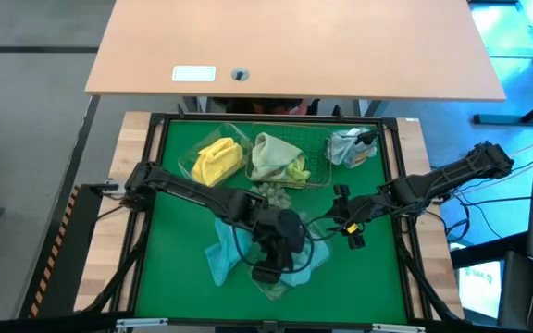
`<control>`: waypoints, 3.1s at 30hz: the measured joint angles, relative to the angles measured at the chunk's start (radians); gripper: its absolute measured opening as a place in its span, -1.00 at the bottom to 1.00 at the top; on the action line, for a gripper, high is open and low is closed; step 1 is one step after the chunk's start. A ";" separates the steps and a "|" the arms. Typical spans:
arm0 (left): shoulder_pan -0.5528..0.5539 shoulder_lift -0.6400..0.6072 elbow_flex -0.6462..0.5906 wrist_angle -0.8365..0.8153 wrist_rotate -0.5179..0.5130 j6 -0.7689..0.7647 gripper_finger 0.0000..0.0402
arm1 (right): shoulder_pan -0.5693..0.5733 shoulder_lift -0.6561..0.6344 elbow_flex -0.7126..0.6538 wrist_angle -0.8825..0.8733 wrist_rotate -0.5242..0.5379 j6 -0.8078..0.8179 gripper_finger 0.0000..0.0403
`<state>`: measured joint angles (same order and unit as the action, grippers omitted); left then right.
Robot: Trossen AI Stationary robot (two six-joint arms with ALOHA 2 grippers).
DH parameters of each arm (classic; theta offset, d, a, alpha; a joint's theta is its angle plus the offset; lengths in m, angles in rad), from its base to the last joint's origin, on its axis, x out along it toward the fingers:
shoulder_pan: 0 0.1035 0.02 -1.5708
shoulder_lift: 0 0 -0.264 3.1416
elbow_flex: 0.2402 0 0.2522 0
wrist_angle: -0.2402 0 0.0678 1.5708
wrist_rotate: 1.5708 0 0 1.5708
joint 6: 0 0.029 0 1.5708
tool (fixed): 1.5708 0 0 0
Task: Sort microfiber towel by color & place in baskets
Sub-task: Put the right blue microfiber towel into the bottom transparent bin, then put the light blue microfiber towel into the bottom transparent bin
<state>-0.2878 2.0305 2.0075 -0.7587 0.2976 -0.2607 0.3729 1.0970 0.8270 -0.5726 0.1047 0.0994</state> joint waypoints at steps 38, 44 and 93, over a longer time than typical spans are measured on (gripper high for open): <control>0.082 0.015 -0.223 0.056 -0.092 -0.078 -0.98 | 0.000 0.000 0.000 -0.004 -0.010 0.000 -0.08; 0.083 0.013 -0.297 0.186 0.025 -0.107 -0.98 | 0.000 0.000 0.000 -0.004 -0.010 0.000 -0.08; 0.141 -0.364 -0.301 0.034 -0.246 0.087 -0.30 | 0.000 0.000 0.071 -0.005 0.054 -0.054 -0.08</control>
<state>-0.1466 1.6670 1.7065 -0.7251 0.0518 -0.1735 0.3729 1.0973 0.8976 -0.5778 0.1588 0.0457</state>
